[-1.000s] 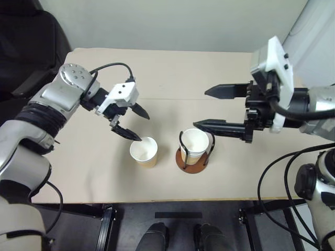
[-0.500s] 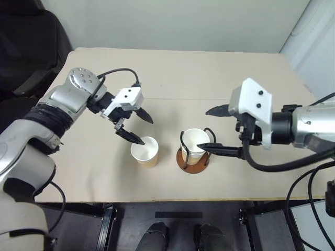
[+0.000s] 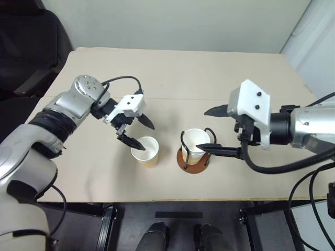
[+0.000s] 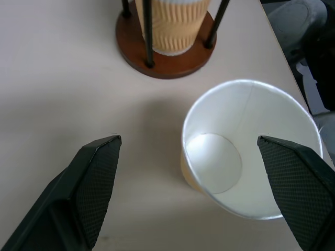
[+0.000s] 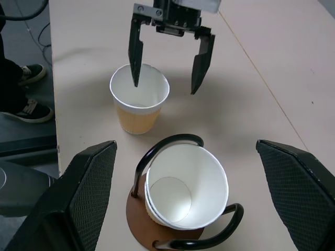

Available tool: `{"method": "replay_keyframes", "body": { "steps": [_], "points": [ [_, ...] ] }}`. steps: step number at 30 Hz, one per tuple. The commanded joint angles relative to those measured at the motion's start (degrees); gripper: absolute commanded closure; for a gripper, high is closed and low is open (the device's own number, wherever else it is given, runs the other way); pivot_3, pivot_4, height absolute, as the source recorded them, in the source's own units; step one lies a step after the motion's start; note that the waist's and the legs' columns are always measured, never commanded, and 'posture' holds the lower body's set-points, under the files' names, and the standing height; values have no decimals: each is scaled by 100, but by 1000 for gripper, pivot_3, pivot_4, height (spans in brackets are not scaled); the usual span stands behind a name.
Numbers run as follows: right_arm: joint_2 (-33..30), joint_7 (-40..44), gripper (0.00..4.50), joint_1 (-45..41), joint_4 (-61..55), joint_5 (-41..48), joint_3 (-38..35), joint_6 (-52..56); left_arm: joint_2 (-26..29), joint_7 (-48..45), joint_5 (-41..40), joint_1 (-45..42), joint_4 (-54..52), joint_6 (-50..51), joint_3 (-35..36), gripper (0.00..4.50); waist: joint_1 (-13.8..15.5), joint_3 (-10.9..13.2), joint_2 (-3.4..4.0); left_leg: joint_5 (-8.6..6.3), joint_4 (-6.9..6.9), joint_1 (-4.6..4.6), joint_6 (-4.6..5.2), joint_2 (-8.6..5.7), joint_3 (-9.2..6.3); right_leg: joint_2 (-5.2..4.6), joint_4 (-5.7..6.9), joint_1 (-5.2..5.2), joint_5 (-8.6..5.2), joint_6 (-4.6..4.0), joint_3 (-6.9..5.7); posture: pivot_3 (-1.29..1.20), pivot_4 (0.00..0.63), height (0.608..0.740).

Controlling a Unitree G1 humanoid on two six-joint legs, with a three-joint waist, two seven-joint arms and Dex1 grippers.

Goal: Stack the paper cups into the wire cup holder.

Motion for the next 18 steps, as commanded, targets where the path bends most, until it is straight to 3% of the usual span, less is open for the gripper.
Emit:
{"method": "replay_keyframes", "body": {
  "steps": [1,11,14,18],
  "points": [
    [-64,-58,173,-42,-25,44,-77,-125,-2,-168,86,5,6,-147,208,0,6,0,0,0,2,0,0,2,-2,-3,0,0,0,0,3,0,150,740],
    [-91,-58,173,-20,-8,43,-68,-167,-126,-168,275,128,173,-253,397,0,7,0,0,0,2,0,0,2,-3,-4,1,0,0,0,4,0,150,740],
    [-114,-53,137,-15,3,38,-63,-178,-302,-168,332,173,347,-253,623,586,14,0,0,0,2,0,0,0,0,-1,1,0,0,0,1,0,150,740],
    [-139,-49,137,-17,15,35,-52,-188,-438,-168,332,192,394,-120,817,2073,20,0,-1,0,3,0,0,1,0,-3,2,0,0,0,3,0,150,740]
  ]
}}
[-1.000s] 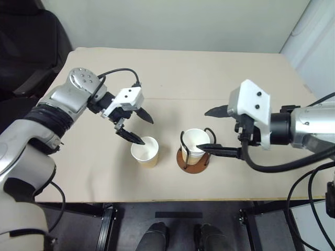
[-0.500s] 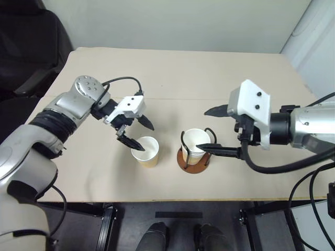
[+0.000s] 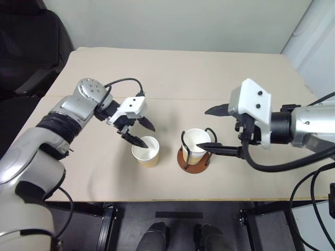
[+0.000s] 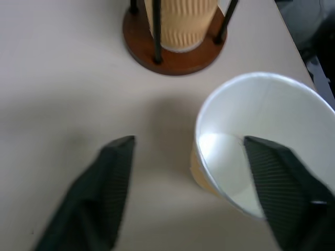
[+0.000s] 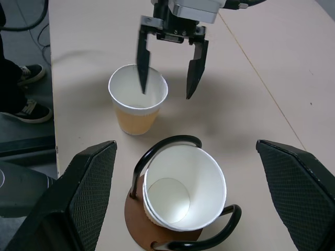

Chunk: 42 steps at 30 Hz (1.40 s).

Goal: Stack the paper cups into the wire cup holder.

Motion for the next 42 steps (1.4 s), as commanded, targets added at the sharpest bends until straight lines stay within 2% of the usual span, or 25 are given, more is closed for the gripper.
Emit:
{"method": "replay_keyframes", "body": {
  "steps": [1,6,7,14,22,27,34,42],
  "points": [
    [-81,-48,137,-30,-29,31,-65,-104,-38,-168,-11,-32,-8,84,304,2453,2,0,0,0,0,0,0,2,0,-1,0,0,0,0,1,0,150,740],
    [-108,-56,137,-31,-24,34,-61,-105,2,-168,-84,-19,-140,262,256,4288,0,0,0,0,-1,1,0,2,1,2,1,-1,0,0,1,0,150,740],
    [-108,-59,137,-33,-23,36,-62,-101,24,-168,-111,-24,-168,297,231,4465,-1,0,0,0,0,1,0,3,0,0,2,-1,0,0,1,0,150,740],
    [-118,-69,137,-18,-22,34,-75,-99,166,-168,-318,-84,-390,557,111,4465,1,0,0,0,0,1,0,0,2,2,0,-1,0,0,-1,0,150,740],
    [-313,82,137,145,-12,-17,-79,-197,99,-168,-549,-488,-307,821,282,4465,15,0,0,0,2,-1,0,2,-1,-2,0,0,0,0,0,0,150,740],
    [-816,498,137,430,199,-246,-89,-592,116,-168,-758,-818,-370,967,378,4465,26,0,0,0,-1,-1,0,0,2,-3,-2,0,0,1,2,0,150,740],
    [-1773,1484,137,1006,830,-824,-163,-1562,190,-168,-995,-981,-597,1131,534,4465,23,1,2,0,-2,0,-1,2,2,-3,0,0,1,1,4,0,150,740],
    [-2511,2366,137,1879,1325,-1259,-606,-2404,252,-168,-1091,-1161,-596,1112,573,4465,26,2,3,-1,-4,0,-1,1,7,-3,0,1,1,2,6,0,150,740]
  ]
}}
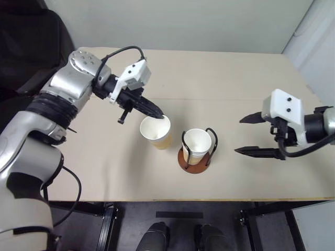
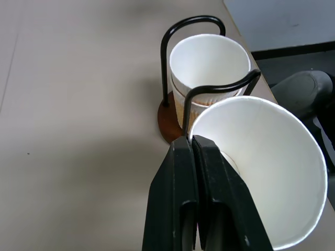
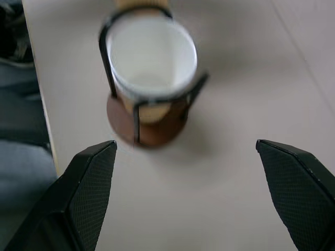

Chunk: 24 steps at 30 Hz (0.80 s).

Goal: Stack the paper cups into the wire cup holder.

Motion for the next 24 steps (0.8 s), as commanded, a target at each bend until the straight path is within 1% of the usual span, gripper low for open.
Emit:
{"method": "replay_keyframes", "body": {
  "steps": [1,3,12,21,24],
  "points": [
    [-241,287,137,216,-18,-96,-522,-283,80,-164,-136,-313,-48,2,204,4465,-3,1,1,0,0,0,0,0,1,1,-1,0,0,0,0,0,150,740],
    [-281,326,137,284,-44,-26,-691,-266,24,-164,-156,-417,39,-16,210,4465,2,1,2,0,-1,0,0,2,0,0,-2,1,0,0,0,0,150,740],
    [-383,147,137,-284,-141,570,-1249,279,-504,-164,-217,-864,463,-256,112,4465,3,2,-1,0,2,1,1,3,0,-3,0,4,2,3,5,0,150,740],
    [-618,-318,137,-562,-427,1278,-1786,1094,-1142,-164,-203,-1214,1052,-587,58,4465,25,6,-3,-1,1,-2,1,1,5,-3,0,3,-1,9,5,0,150,740],
    [-694,-486,137,-611,-558,1575,-1987,1372,-1261,-164,-189,-1428,1320,-687,50,4465,31,9,-4,-2,1,-4,1,0,9,-3,2,3,-1,12,6,0,150,740]
  ]
}}
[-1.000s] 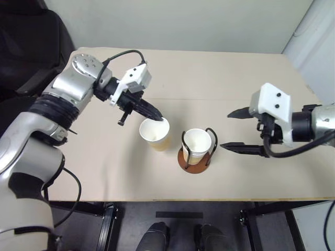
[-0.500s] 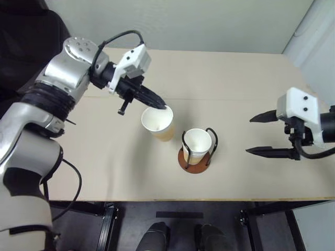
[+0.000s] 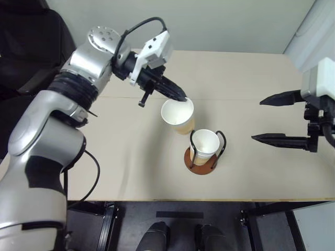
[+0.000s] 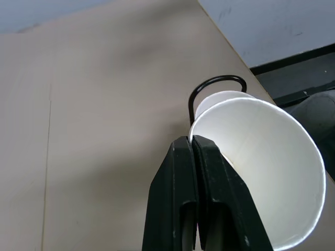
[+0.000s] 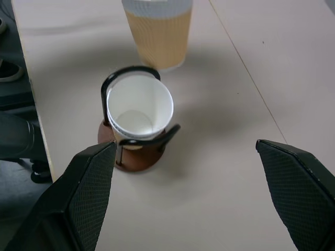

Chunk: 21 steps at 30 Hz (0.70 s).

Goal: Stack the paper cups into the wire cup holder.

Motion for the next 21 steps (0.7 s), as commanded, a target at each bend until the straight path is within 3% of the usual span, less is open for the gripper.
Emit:
{"method": "replay_keyframes", "body": {
  "steps": [1,15,21],
  "points": [
    [-191,-235,137,-134,-181,380,-519,298,-13,-164,-7,-440,274,-255,63,4465,7,2,-1,-1,-3,-2,0,-1,0,-1,-1,-3,-1,2,-1,0,150,740],
    [-355,-615,137,11,-282,953,-752,506,-186,-164,-140,-585,530,-210,-12,4465,46,6,-1,-17,18,-5,20,-10,23,6,4,-4,-16,29,1,0,150,740],
    [-393,-741,137,116,-335,1073,-954,558,-517,-164,-239,-738,619,-138,107,4465,68,8,1,-29,38,-9,32,-10,27,3,6,-1,-21,37,1,0,150,740]
  ]
}}
